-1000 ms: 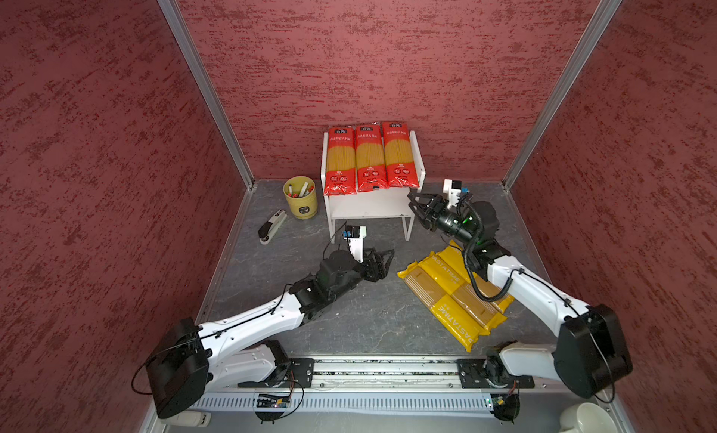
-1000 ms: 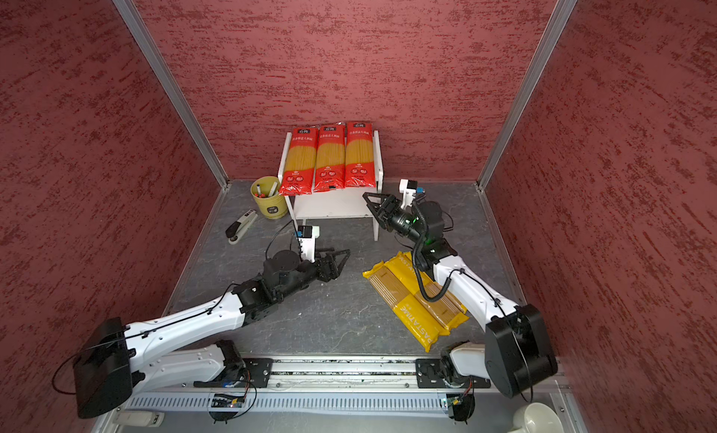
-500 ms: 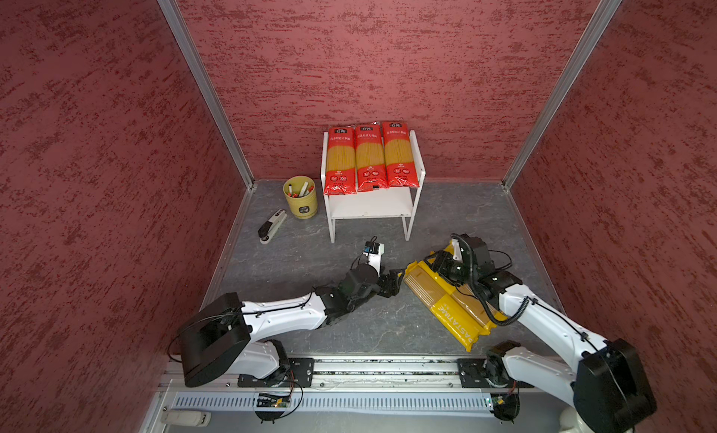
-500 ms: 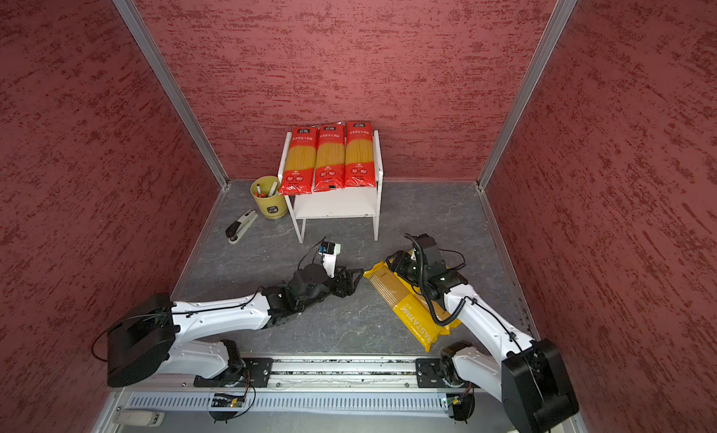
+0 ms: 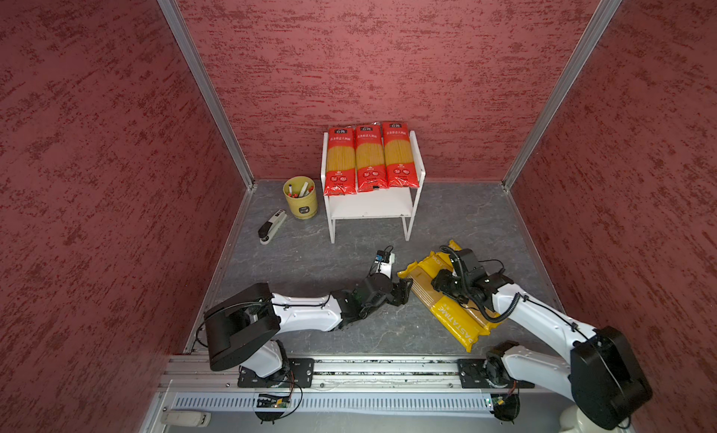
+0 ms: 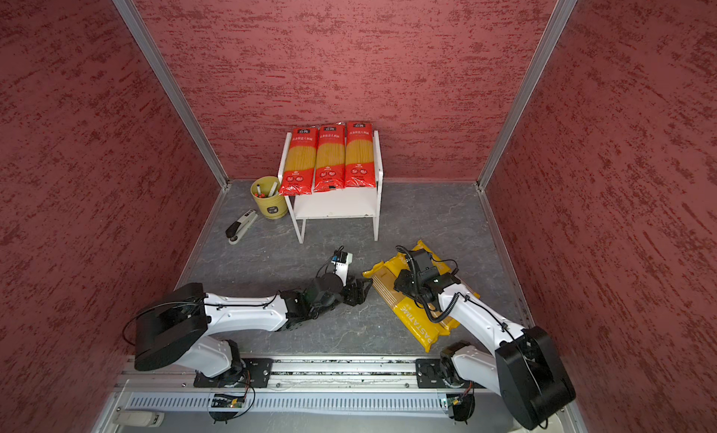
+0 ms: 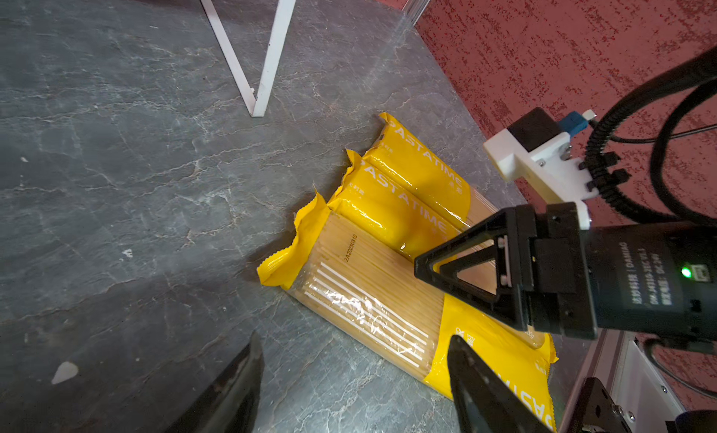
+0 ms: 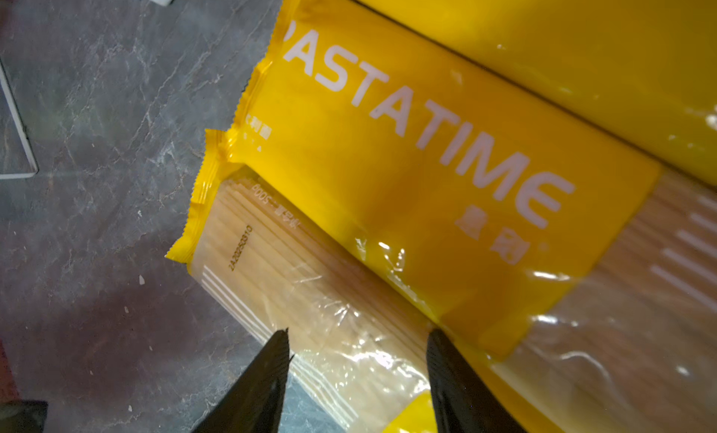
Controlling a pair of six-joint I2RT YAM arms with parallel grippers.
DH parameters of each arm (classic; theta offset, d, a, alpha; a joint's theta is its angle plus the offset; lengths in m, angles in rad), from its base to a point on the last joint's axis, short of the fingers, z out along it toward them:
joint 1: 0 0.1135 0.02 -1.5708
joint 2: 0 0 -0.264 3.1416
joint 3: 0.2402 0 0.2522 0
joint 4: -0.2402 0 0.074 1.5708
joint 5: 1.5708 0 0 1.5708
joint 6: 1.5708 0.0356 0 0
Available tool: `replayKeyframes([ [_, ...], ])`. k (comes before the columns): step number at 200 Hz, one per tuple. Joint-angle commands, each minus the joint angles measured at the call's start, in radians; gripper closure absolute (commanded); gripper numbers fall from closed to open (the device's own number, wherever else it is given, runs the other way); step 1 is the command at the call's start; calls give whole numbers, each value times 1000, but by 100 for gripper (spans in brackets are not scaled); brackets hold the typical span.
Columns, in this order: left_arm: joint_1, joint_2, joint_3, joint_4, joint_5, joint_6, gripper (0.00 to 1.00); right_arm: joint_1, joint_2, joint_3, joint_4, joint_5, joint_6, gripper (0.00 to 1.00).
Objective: Arrange pasta packages on shelves
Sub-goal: Rotate the pasta bag at the bottom-center of the table.
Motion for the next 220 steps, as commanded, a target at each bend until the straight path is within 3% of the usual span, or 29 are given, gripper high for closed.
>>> replayKeyframes([
  [1, -2, 14, 23, 31, -15, -7, 26, 19, -14, 53, -58, 38, -45, 41],
  [47, -3, 28, 23, 41, -10, -15, 26, 27, 81, 4, -25, -38, -36, 40],
  [72, -2, 26, 10, 39, -24, -26, 26, 102, 113, -2, 58, -93, 41, 41],
  [135, 20, -65, -14, -64, -63, -46, 26, 191, 287, 80, 444, -343, 191, 40],
  [159, 13, -94, -15, -103, -42, -20, 26, 171, 280, 168, 290, -309, 43, 37],
  [196, -64, -65, -6, -114, -23, 23, 26, 137, 227, 203, -11, -105, -160, 33],
  [220, -72, -25, -12, -93, -13, -3, 26, 110, 213, 183, -61, -123, -217, 31],
])
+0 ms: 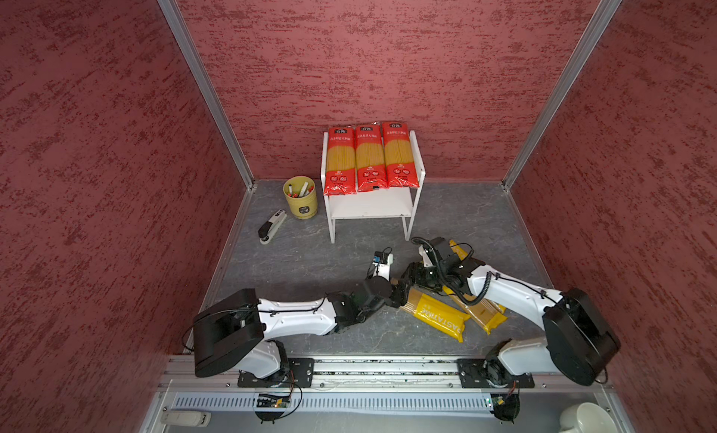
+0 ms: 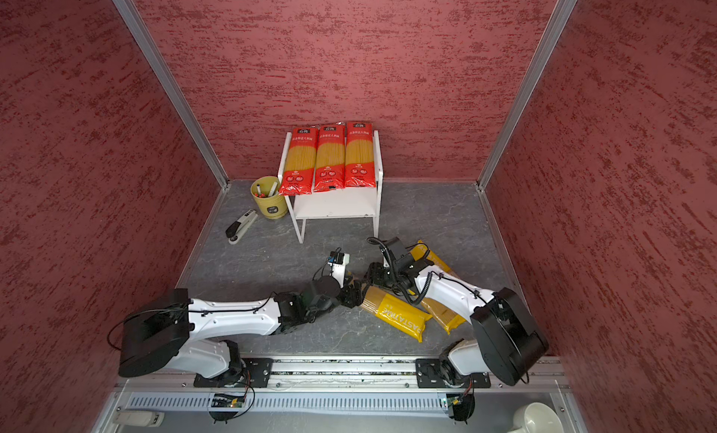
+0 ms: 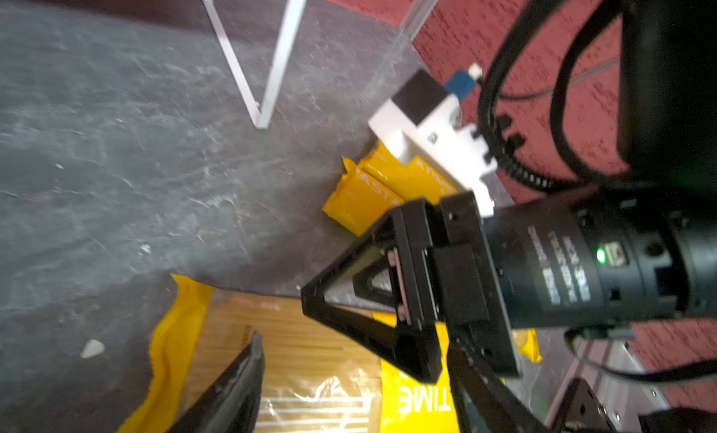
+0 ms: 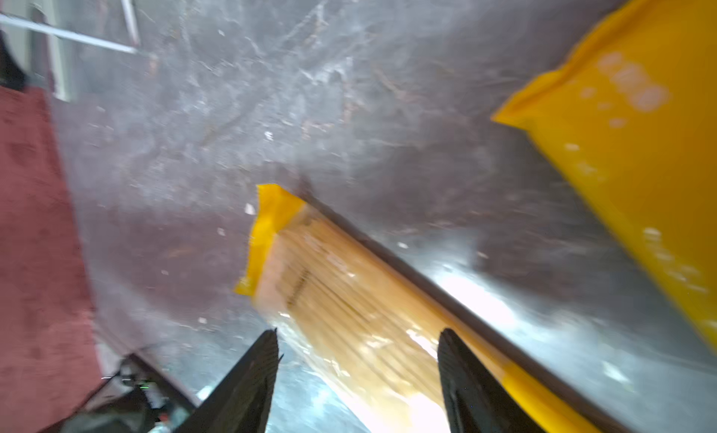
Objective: Arrange pasta packages on shelves
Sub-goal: Rotate the pasta bag at the bottom-center of the table, then move the pasta bag to the center of the table.
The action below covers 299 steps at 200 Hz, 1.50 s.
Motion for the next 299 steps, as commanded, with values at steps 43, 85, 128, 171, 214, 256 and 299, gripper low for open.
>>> replayKeyframes([
  [43, 39, 50, -30, 14, 72, -33, 27, -12, 35, -42, -90, -66, -162, 33],
  [85, 52, 55, -31, 28, 67, -49, 27, 10, 96, -72, -2, -112, -130, 46],
  [128, 62, 46, -37, 39, 53, -71, 27, 37, 139, -123, 319, -167, 134, 71],
  [171, 71, 30, -71, 46, 26, -120, 27, 38, 172, -144, 602, -165, 368, 90],
  [214, 14, 26, -72, 55, -20, -111, 27, 43, 142, 45, 167, -91, -49, 69],
  [256, 47, -51, -152, 88, -113, -151, 28, 97, -13, 0, -104, 10, -235, 30],
  [299, 143, -157, -181, 12, -96, -124, 29, 240, 0, 5, -175, 139, -240, 16],
])
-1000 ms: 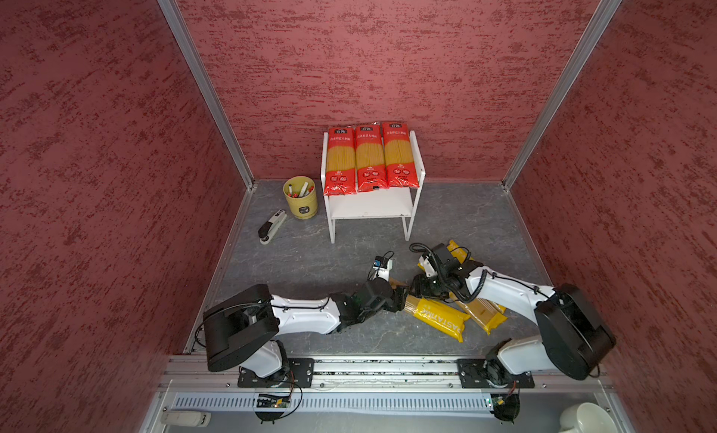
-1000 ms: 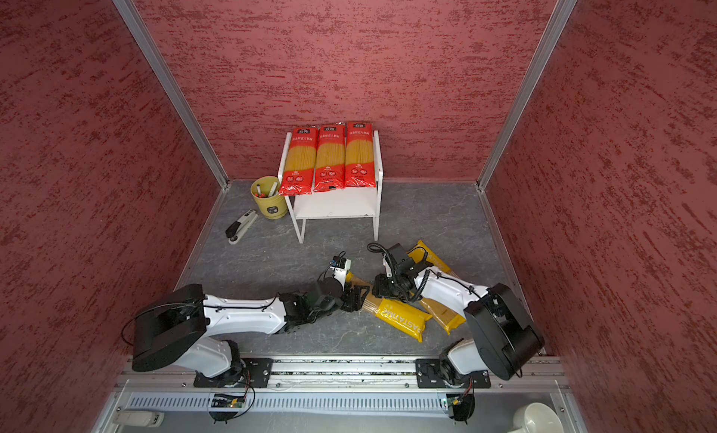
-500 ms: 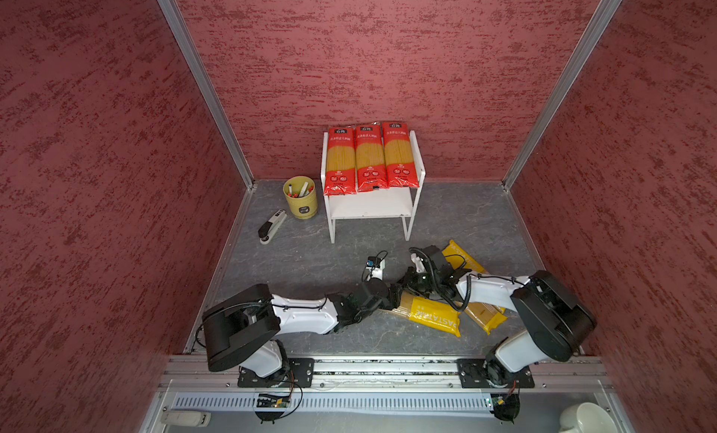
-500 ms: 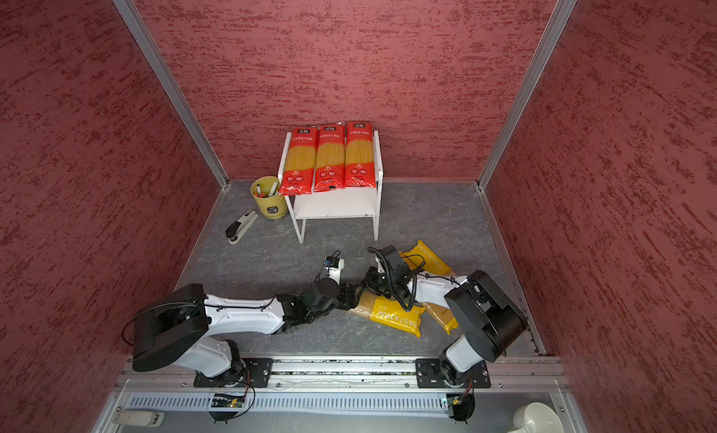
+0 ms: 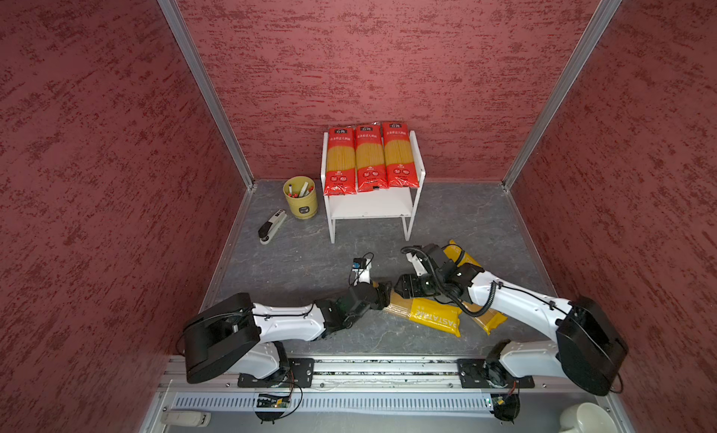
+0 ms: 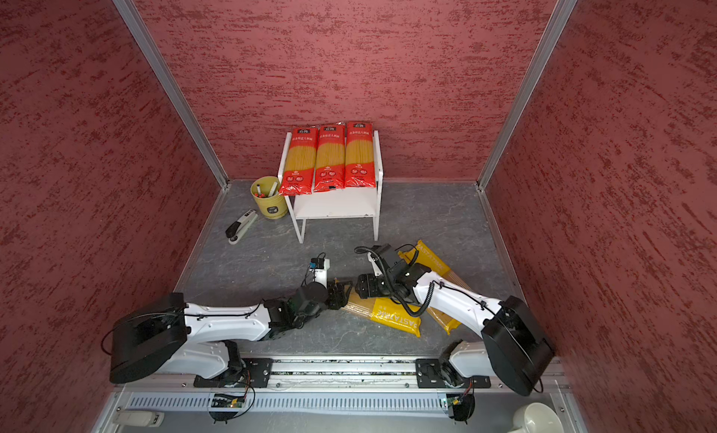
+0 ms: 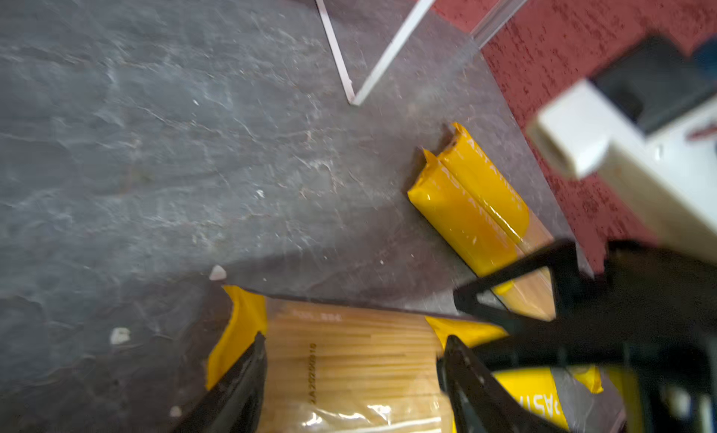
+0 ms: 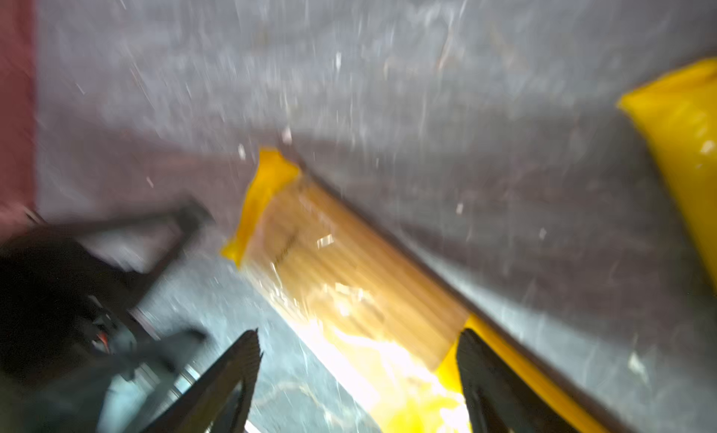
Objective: Arrange pasta packages on shelves
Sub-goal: Move the pasta bag to the center of the table.
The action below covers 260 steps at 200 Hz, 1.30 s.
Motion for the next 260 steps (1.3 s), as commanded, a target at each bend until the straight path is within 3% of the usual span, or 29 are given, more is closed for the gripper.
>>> replayKeyframes([
  [1, 44, -58, -8, -27, -17, 12, 29, 70, 47, 1, -119, 107, -51, 16],
  [26, 48, -88, -20, -43, -28, 22, 29, 139, 168, 24, -91, 195, -38, 17],
  [56, 25, -84, -39, -22, -61, -5, 29, 138, 283, 78, -10, 279, 11, 21],
  [113, -24, -50, 5, -49, -78, -8, 29, 46, 421, 163, 196, 284, 119, 36],
  [128, -24, -33, 12, -40, -77, -12, 29, 11, 432, 167, 273, 234, 172, 37],
  [160, -41, 14, 55, -24, -45, -2, 29, -14, 359, 147, 394, 49, 201, 37],
  [208, -59, 135, 68, 97, 28, -36, 29, -124, 155, 44, 224, 27, 98, 29],
  [231, -58, 201, 63, 176, 58, -111, 29, -197, 142, -22, 148, -6, 53, 28],
  [260, -51, 270, 68, 237, 109, -163, 30, -201, 127, -84, 166, -62, 75, 28],
])
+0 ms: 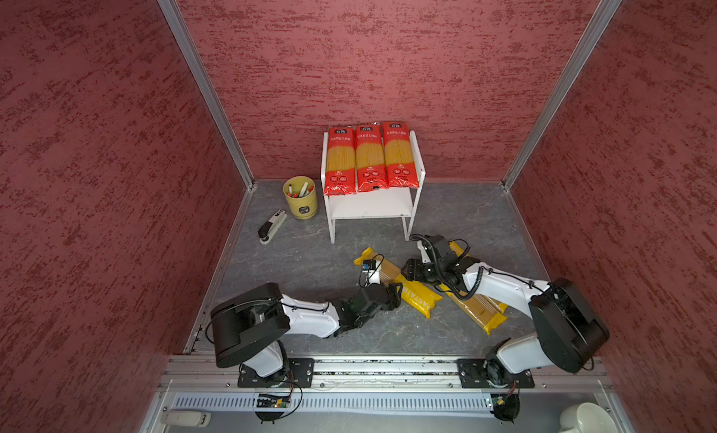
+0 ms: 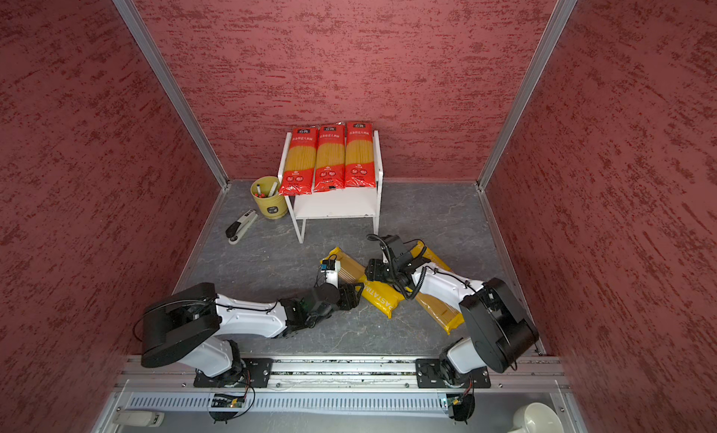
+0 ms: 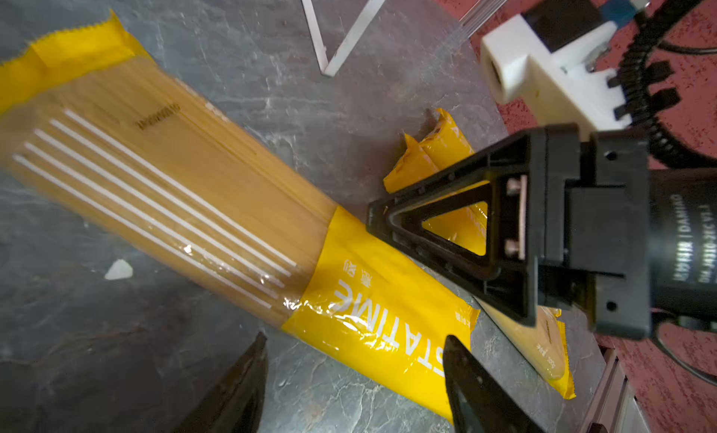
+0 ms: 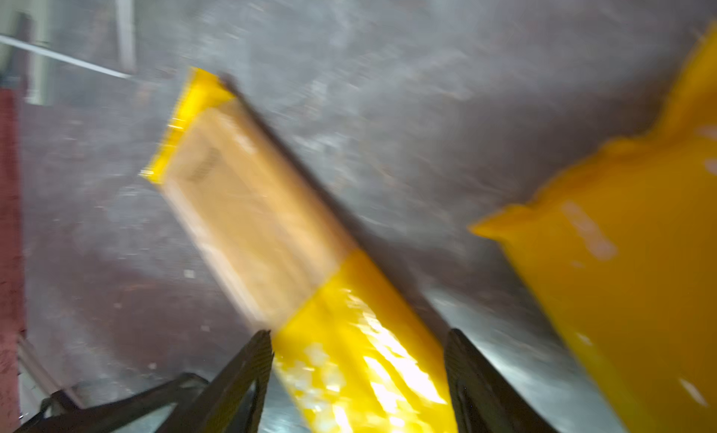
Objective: Arrange pasta packages on shelves
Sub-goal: Move the pasta bag to the center of the table, then rotate the pasta bag at the center of the table, then pick up the pasta bag from the center of the table.
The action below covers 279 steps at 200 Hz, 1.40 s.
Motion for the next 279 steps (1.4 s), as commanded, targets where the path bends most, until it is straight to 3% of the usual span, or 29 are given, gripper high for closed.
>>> replayKeyframes([
  [1, 9, 41, 6, 88, 57, -61, 30, 3, -9, -46, -46, -73, -3, 28],
  [21, 39, 47, -3, 99, 79, -92, 30, 4, -1, -73, -18, -126, 40, 32],
  [43, 79, 34, -37, 86, 77, -153, 33, 50, -17, -127, 126, -253, 179, 38],
  [68, 141, -3, -39, -100, 78, -209, 36, 185, 1, -105, 235, -291, 319, 41],
  [86, 188, -44, -30, -250, 94, -228, 36, 216, 14, -114, 344, -354, 404, 41],
  [136, 231, -211, -56, -492, 67, -192, 36, 109, 1, -116, 235, -284, 333, 39],
  [182, 248, -256, -136, -314, 139, -128, 36, 78, 22, -211, 486, -253, 527, 40],
  [219, 266, -209, -146, -169, 229, -78, 38, 81, 107, -226, 633, -246, 619, 48],
  [243, 273, -148, -148, -106, 278, -93, 46, 103, 163, -201, 693, -234, 642, 51],
  [279, 263, -78, -166, 30, 324, -136, 67, 134, 245, -184, 835, -246, 659, 59],
])
